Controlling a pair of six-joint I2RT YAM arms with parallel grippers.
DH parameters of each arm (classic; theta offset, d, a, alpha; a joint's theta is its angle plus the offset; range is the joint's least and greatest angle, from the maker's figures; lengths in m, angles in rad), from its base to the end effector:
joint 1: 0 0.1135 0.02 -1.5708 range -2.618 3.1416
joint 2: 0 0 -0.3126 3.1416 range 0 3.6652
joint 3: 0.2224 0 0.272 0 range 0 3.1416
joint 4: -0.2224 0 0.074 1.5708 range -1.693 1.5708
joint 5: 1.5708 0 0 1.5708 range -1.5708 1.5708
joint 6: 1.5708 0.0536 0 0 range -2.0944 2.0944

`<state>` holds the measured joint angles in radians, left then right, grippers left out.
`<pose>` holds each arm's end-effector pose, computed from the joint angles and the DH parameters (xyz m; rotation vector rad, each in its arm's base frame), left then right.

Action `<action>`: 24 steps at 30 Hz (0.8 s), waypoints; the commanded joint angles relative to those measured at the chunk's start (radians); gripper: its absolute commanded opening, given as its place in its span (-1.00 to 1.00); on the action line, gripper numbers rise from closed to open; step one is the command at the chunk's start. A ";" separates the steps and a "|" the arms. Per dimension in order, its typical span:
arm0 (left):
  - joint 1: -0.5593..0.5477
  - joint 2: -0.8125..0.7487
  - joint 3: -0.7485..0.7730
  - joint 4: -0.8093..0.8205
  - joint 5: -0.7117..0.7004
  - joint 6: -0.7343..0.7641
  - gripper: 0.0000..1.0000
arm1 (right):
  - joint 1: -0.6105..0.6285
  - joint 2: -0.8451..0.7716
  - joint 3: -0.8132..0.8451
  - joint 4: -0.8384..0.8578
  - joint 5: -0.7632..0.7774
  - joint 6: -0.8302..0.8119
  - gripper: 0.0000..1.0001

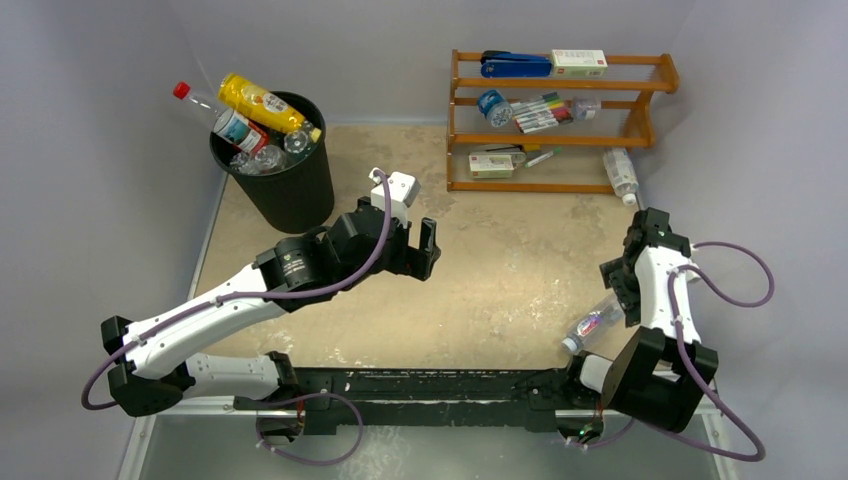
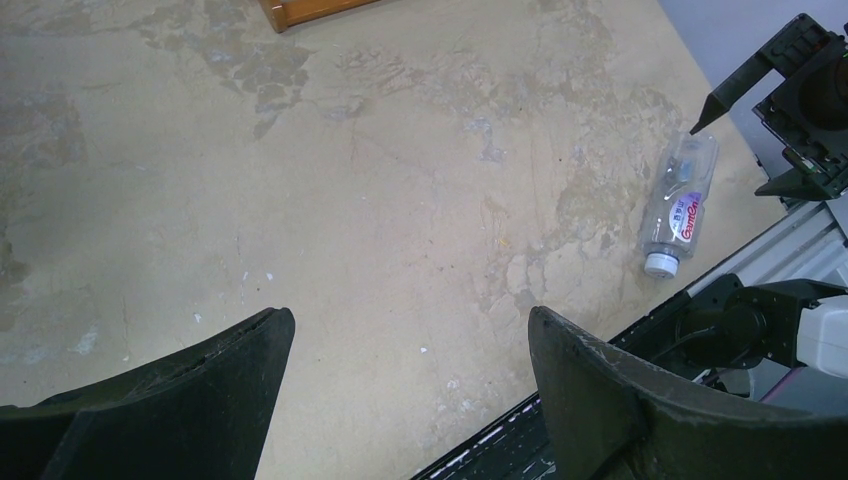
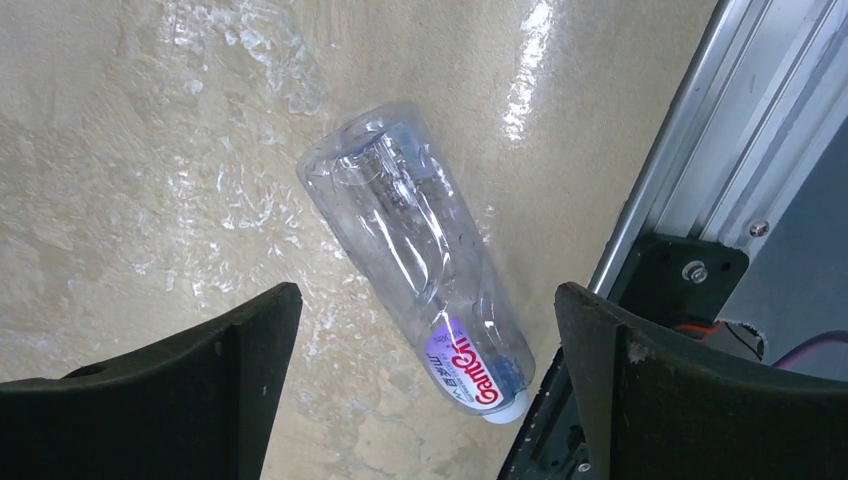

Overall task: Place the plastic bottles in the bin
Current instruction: Pick up the plastic bottle at the center of the board.

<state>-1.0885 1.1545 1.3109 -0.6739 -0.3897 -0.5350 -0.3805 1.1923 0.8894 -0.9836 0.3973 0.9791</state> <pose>0.1357 -0.2153 0.4389 0.3399 2.0729 -0.5969 0.1875 -0.0973 0.2636 1.7754 2.0713 -0.4095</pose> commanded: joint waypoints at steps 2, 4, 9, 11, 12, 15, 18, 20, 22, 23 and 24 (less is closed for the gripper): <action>0.004 -0.013 0.034 0.020 -0.010 -0.003 0.75 | 0.003 0.009 -0.006 -0.025 0.010 0.042 0.79; 0.004 -0.018 0.029 0.020 -0.011 -0.005 0.75 | 0.003 0.001 -0.036 0.031 -0.037 0.017 0.72; 0.004 -0.023 0.030 0.012 -0.015 -0.003 0.75 | 0.014 0.042 -0.073 0.094 -0.115 0.004 0.77; 0.004 -0.023 0.031 0.009 -0.018 0.001 0.75 | 0.013 0.049 -0.086 0.114 -0.133 0.003 0.78; 0.004 -0.021 0.033 0.006 -0.019 0.003 0.75 | 0.015 0.054 -0.088 0.124 -0.138 0.000 0.79; 0.005 -0.019 0.036 0.001 -0.022 0.008 0.75 | 0.018 0.085 -0.106 0.157 -0.164 -0.011 0.79; 0.005 -0.016 0.038 0.003 -0.021 0.011 0.75 | 0.048 0.135 -0.092 0.155 -0.159 -0.005 0.79; 0.004 -0.010 0.043 0.005 -0.020 0.014 0.76 | 0.072 0.170 -0.081 0.146 -0.154 0.008 0.81; 0.005 -0.005 0.047 0.006 -0.020 0.015 0.76 | 0.110 0.202 -0.069 0.136 -0.146 0.031 0.81; 0.005 -0.003 0.047 0.007 -0.021 0.015 0.76 | 0.135 0.220 -0.062 0.136 -0.147 0.042 0.80; 0.006 -0.003 0.049 0.007 -0.020 0.016 0.76 | 0.161 0.240 -0.054 0.136 -0.146 0.054 0.78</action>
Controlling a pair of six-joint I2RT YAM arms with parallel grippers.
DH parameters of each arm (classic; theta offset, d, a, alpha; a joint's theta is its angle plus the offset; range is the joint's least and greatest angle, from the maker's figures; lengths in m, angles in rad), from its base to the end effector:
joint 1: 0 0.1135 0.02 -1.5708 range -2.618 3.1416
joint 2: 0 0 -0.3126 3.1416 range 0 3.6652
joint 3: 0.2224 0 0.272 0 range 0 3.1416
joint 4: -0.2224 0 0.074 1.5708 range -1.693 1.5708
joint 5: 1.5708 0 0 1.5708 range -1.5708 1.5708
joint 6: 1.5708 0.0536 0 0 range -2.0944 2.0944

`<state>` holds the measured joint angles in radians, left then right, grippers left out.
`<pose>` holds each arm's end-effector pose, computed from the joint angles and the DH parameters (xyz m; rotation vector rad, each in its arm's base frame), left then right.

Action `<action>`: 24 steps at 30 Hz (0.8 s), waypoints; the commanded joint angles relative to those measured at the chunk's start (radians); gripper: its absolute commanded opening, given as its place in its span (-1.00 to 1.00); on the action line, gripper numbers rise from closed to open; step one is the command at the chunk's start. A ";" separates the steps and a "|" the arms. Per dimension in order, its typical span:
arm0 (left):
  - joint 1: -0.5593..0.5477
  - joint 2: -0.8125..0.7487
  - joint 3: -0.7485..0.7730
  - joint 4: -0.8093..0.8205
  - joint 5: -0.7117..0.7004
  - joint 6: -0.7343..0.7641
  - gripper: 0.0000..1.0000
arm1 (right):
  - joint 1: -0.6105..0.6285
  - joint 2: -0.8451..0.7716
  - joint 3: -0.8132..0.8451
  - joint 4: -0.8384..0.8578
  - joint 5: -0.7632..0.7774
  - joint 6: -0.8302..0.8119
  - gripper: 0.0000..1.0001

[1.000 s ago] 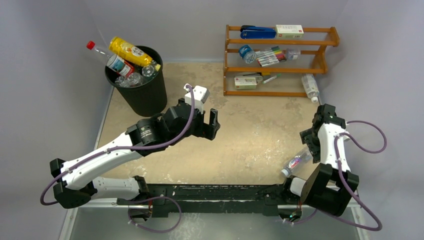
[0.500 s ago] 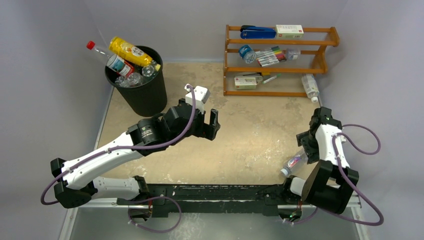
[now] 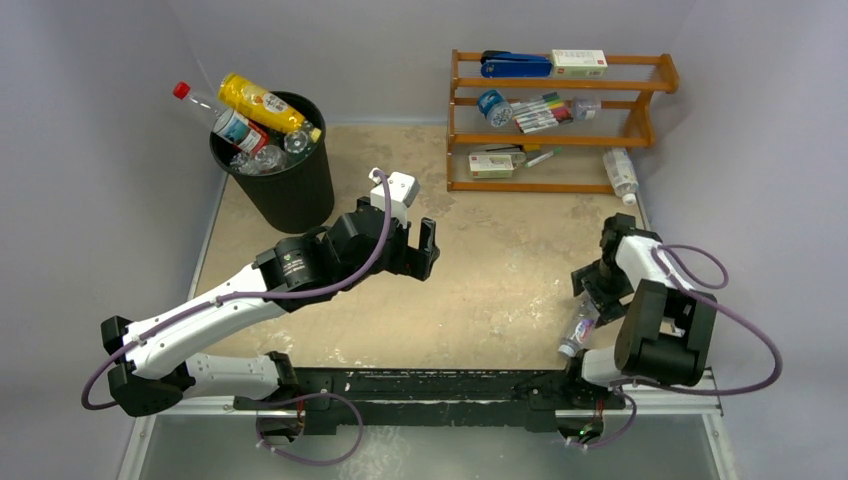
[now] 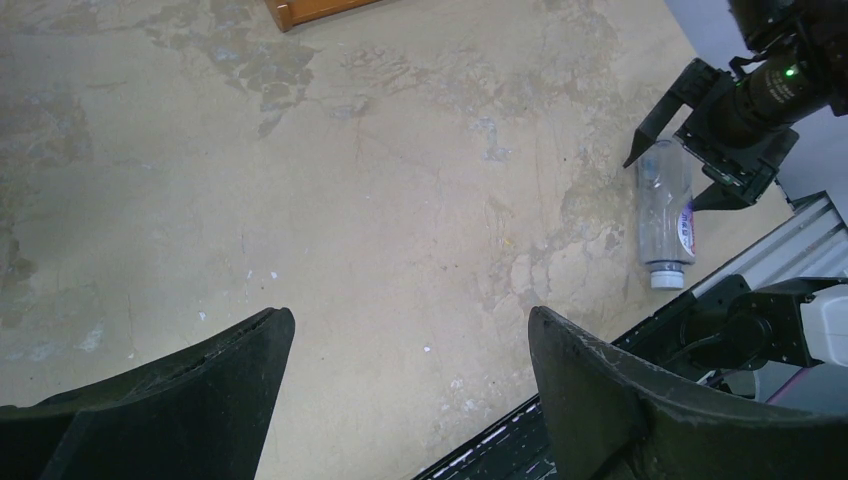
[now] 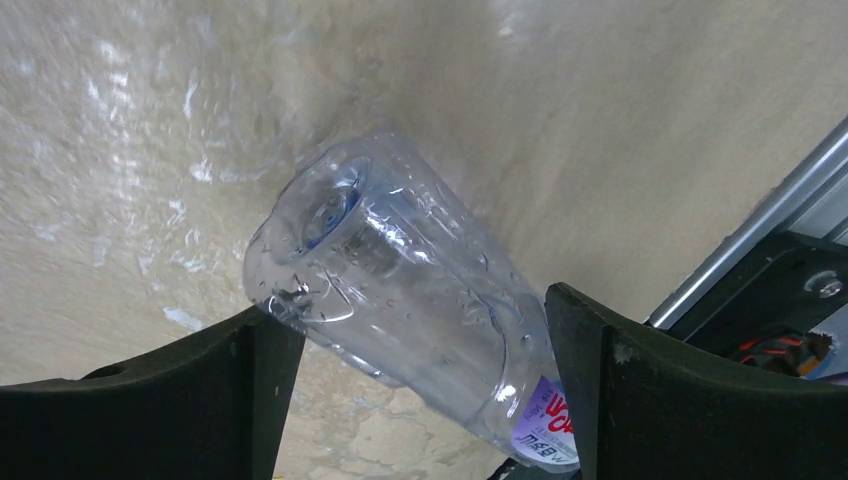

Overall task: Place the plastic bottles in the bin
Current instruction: Pick up the plastic bottle at the center of the board.

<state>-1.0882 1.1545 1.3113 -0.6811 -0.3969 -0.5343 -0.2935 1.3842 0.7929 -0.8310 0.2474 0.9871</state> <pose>0.1358 -0.2146 0.4383 0.3381 2.0759 -0.5847 0.2205 -0.0804 0.1980 1.7582 2.3149 -0.2664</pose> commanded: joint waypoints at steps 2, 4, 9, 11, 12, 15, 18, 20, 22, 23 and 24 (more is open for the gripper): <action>0.005 -0.001 0.049 0.014 -0.013 0.015 0.76 | 0.117 0.091 0.056 -0.014 -0.006 0.065 0.71; 0.005 -0.005 0.051 0.009 -0.015 0.012 0.76 | 0.160 0.116 0.079 -0.011 -0.006 0.081 0.57; 0.005 -0.015 0.046 0.002 -0.025 0.004 0.76 | 0.257 0.162 0.160 -0.007 0.011 0.092 -0.03; 0.006 -0.013 0.047 0.003 -0.023 -0.001 0.76 | 0.314 0.185 0.204 0.009 0.011 0.098 -0.23; 0.004 -0.010 0.047 0.004 -0.020 -0.003 0.76 | 0.351 0.200 0.229 0.020 0.010 0.100 -0.34; 0.004 0.003 0.049 0.002 -0.005 -0.012 0.76 | 0.457 0.248 0.312 0.074 -0.016 0.095 -0.45; 0.005 0.011 0.041 0.004 0.016 -0.019 0.76 | 0.548 0.273 0.391 0.128 -0.034 0.069 -0.45; 0.004 0.013 0.036 0.011 0.033 -0.022 0.76 | 0.590 0.266 0.424 0.170 -0.054 0.044 -0.44; 0.004 0.017 0.035 0.022 0.050 -0.023 0.76 | 0.614 0.231 0.433 0.218 -0.087 0.008 -0.44; 0.004 0.023 0.038 0.025 0.062 -0.024 0.77 | 0.620 0.208 0.428 0.241 -0.104 -0.009 -0.43; 0.005 0.026 0.040 0.033 0.073 -0.024 0.78 | 0.626 0.181 0.421 0.263 -0.117 -0.028 -0.43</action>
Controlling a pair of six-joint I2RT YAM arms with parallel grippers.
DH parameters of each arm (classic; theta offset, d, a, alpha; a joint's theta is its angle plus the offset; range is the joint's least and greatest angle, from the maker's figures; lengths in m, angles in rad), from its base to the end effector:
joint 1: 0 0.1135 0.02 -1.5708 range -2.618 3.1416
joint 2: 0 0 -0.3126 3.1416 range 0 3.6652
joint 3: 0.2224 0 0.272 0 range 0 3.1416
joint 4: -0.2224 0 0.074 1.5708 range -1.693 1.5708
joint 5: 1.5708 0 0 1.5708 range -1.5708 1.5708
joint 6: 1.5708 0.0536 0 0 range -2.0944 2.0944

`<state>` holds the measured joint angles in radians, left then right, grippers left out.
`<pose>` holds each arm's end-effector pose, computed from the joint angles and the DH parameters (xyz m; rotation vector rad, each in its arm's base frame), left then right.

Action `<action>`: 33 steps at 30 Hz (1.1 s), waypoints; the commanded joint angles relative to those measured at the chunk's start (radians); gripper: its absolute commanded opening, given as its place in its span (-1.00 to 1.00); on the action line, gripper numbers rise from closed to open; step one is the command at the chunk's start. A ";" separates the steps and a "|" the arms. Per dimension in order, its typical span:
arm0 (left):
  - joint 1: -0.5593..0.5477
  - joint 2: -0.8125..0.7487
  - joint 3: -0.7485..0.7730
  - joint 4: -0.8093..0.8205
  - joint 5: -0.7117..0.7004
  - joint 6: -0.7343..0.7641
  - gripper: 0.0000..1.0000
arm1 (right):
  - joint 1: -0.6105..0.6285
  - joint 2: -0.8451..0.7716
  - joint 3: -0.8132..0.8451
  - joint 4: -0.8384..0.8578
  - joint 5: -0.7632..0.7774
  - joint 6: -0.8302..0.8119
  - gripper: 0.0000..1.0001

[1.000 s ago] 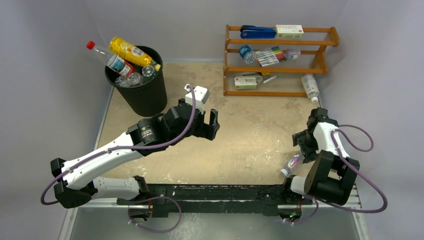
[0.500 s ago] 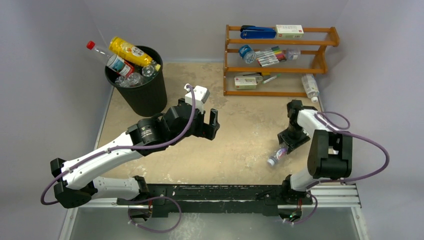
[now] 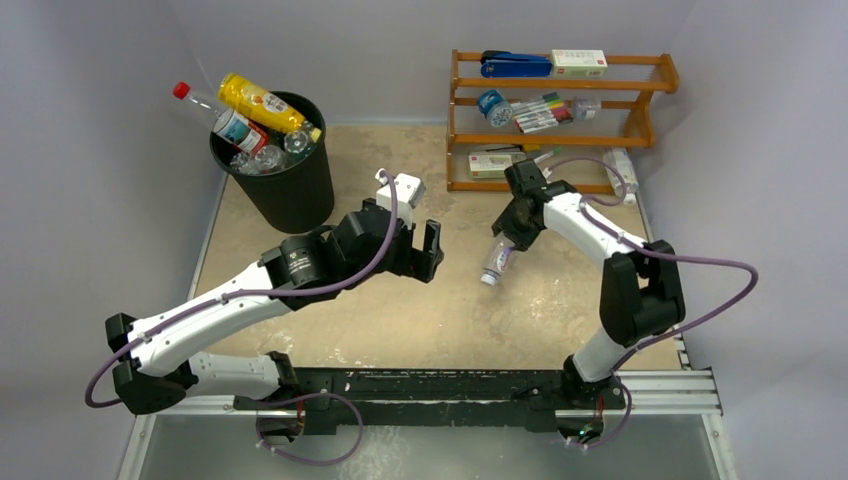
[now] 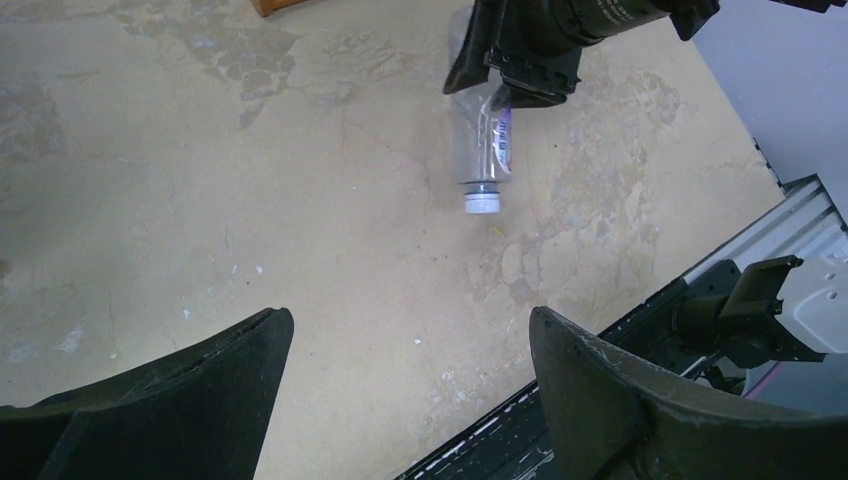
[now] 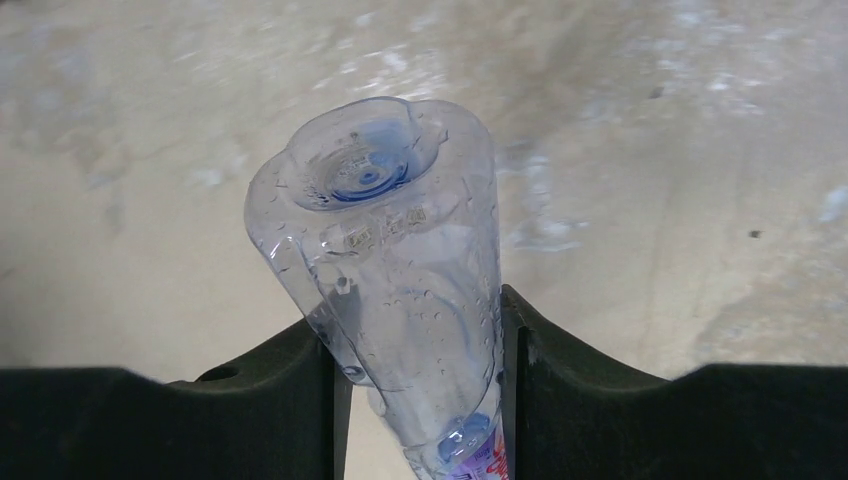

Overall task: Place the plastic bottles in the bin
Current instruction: Pick up the plastic bottle at the center of the board.

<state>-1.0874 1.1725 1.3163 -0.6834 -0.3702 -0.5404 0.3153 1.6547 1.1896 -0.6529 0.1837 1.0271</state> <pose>0.1376 -0.2204 0.4353 0.3552 2.0972 -0.5995 0.3507 0.1041 0.2457 0.9830 2.4818 0.1898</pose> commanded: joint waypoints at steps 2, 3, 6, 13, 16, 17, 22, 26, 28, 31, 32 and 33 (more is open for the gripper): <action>0.004 0.017 0.039 0.047 0.066 -0.024 0.82 | 0.021 -0.146 0.001 0.118 -0.074 -0.102 -0.43; 0.004 0.019 0.041 0.056 0.072 -0.029 0.86 | 0.021 -0.172 -0.010 0.129 -0.085 -0.119 -0.42; 0.005 0.038 0.042 0.078 0.084 -0.044 0.89 | 0.021 -0.246 -0.038 0.157 -0.131 -0.183 -0.41; 0.004 0.085 0.036 0.148 0.142 -0.083 0.89 | 0.022 -0.371 -0.043 0.168 -0.234 -0.298 -0.40; 0.003 0.104 0.035 0.178 0.177 -0.092 0.89 | 0.022 -0.411 -0.041 0.171 -0.285 -0.326 -0.40; 0.003 0.106 0.034 0.185 0.184 -0.093 0.89 | 0.022 -0.422 -0.040 0.174 -0.300 -0.331 -0.39; 0.004 0.109 0.030 0.213 0.203 -0.095 0.89 | 0.022 -0.462 -0.045 0.214 -0.397 -0.336 -0.39; 0.004 0.111 0.040 0.219 0.189 -0.087 0.89 | 0.022 -0.463 -0.050 0.266 -0.508 -0.309 -0.38; 0.005 0.112 0.044 0.229 0.189 -0.085 0.89 | 0.021 -0.459 -0.050 0.287 -0.538 -0.294 -0.38; 0.006 0.119 0.052 0.241 0.197 -0.082 0.89 | 0.022 -0.453 -0.039 0.310 -0.566 -0.285 -0.37; 0.005 0.122 0.054 0.242 0.197 -0.081 0.89 | 0.022 -0.447 -0.032 0.312 -0.574 -0.285 -0.37; 0.005 0.125 0.054 0.244 0.196 -0.078 0.89 | 0.022 -0.441 -0.027 0.319 -0.585 -0.283 -0.37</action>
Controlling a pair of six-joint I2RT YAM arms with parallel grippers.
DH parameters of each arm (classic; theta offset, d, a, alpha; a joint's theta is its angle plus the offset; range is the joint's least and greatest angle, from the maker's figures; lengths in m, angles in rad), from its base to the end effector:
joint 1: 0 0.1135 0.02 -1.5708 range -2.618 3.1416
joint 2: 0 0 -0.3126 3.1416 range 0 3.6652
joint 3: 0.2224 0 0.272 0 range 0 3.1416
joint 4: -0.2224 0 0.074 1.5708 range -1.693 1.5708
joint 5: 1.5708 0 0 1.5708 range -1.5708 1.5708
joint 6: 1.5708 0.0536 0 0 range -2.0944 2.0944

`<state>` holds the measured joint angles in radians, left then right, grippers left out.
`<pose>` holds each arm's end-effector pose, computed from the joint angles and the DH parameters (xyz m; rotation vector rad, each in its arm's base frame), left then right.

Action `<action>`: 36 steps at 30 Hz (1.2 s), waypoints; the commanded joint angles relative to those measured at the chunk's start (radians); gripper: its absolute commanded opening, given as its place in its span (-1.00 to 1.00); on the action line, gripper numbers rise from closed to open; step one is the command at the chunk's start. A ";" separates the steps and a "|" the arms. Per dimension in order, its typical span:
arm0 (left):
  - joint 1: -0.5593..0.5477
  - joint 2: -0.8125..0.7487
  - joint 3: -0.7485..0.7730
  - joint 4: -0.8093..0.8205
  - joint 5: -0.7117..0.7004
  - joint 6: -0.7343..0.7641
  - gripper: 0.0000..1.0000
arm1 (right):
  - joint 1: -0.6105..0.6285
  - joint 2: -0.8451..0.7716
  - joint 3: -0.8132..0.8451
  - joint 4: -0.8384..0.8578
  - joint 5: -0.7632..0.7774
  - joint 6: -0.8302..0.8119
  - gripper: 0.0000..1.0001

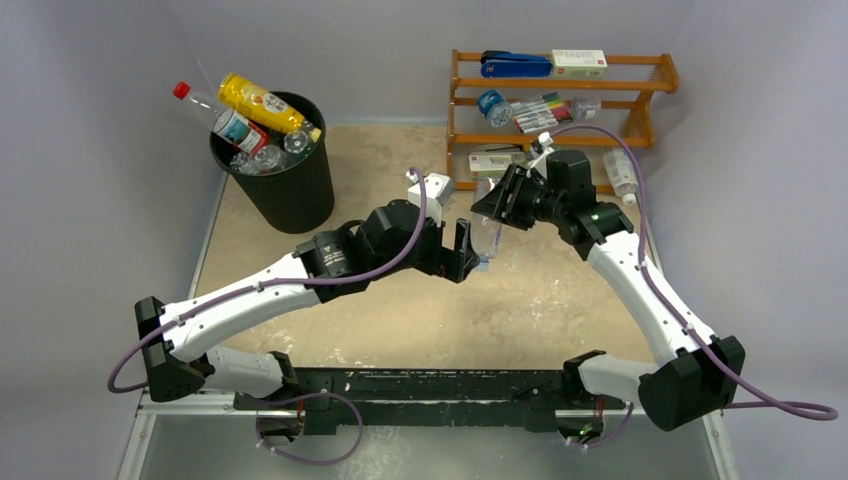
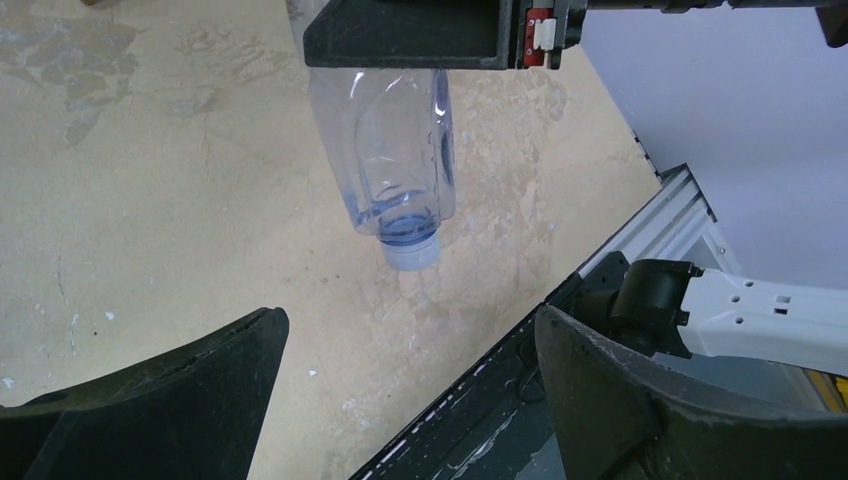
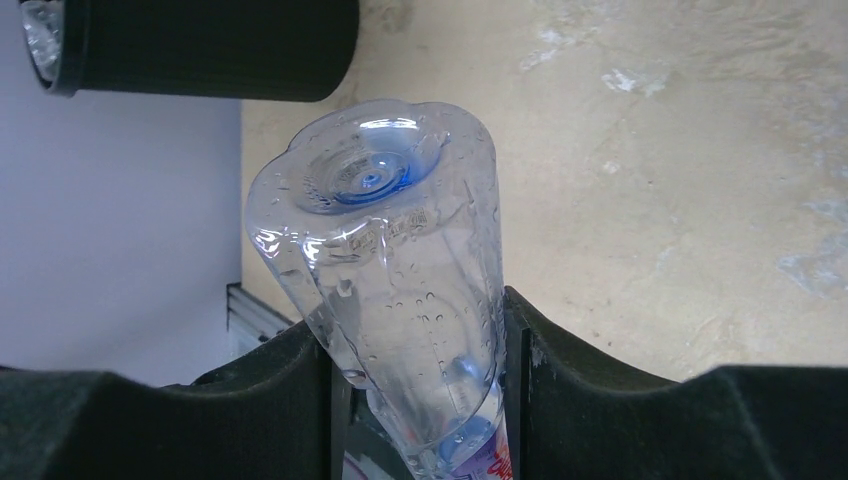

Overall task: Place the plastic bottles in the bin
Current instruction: Pick up the plastic bottle at the center of the board.

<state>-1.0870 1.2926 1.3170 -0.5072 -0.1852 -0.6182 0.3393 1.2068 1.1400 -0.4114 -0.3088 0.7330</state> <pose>0.1530 -0.2699 0.4217 0.3831 2.1258 -0.8505 0.2666 0.1114 0.3902 0.2222 2.1601 0.9607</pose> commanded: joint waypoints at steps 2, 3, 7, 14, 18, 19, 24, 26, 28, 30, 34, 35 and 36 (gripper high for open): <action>0.004 0.008 0.051 0.070 0.007 0.005 0.89 | -0.002 0.008 0.026 0.093 -0.121 0.020 -0.37; 0.004 0.009 0.051 0.072 0.005 0.005 0.89 | -0.002 0.007 0.027 0.098 -0.131 0.024 -0.37; 0.004 0.011 0.046 0.094 0.005 0.000 0.89 | 0.000 -0.005 0.025 0.114 -0.165 0.043 -0.36; 0.004 0.026 0.048 0.124 0.010 -0.008 0.89 | 0.008 -0.038 0.033 0.121 -0.184 0.075 -0.35; 0.004 0.033 0.048 0.140 -0.009 -0.011 0.89 | 0.014 -0.059 0.032 0.125 -0.204 0.094 -0.34; 0.004 0.037 0.049 0.142 -0.018 -0.011 0.89 | 0.016 -0.066 0.027 0.129 -0.211 0.101 -0.34; 0.004 0.051 0.051 0.159 -0.063 -0.011 0.89 | 0.024 -0.093 0.008 0.155 -0.244 0.134 -0.34; 0.004 0.058 0.053 0.167 -0.081 -0.011 0.88 | 0.027 -0.101 0.002 0.159 -0.249 0.141 -0.34; 0.004 0.065 0.055 0.174 -0.093 -0.008 0.88 | 0.030 -0.110 -0.001 0.158 -0.251 0.144 -0.34; 0.004 0.080 0.066 0.175 -0.098 -0.004 0.87 | 0.032 -0.114 -0.007 0.161 -0.254 0.148 -0.33; 0.004 0.104 0.090 0.182 -0.099 0.005 0.83 | 0.035 -0.120 -0.023 0.172 -0.257 0.156 -0.33; 0.004 0.109 0.093 0.185 -0.100 0.006 0.82 | 0.036 -0.122 -0.027 0.174 -0.257 0.157 -0.33; 0.004 0.114 0.099 0.186 -0.100 0.007 0.80 | 0.036 -0.121 -0.029 0.175 -0.257 0.158 -0.33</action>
<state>-1.0866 1.3960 1.3544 -0.3897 -0.2623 -0.6174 0.3679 1.1080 1.1217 -0.2848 -0.5285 0.8749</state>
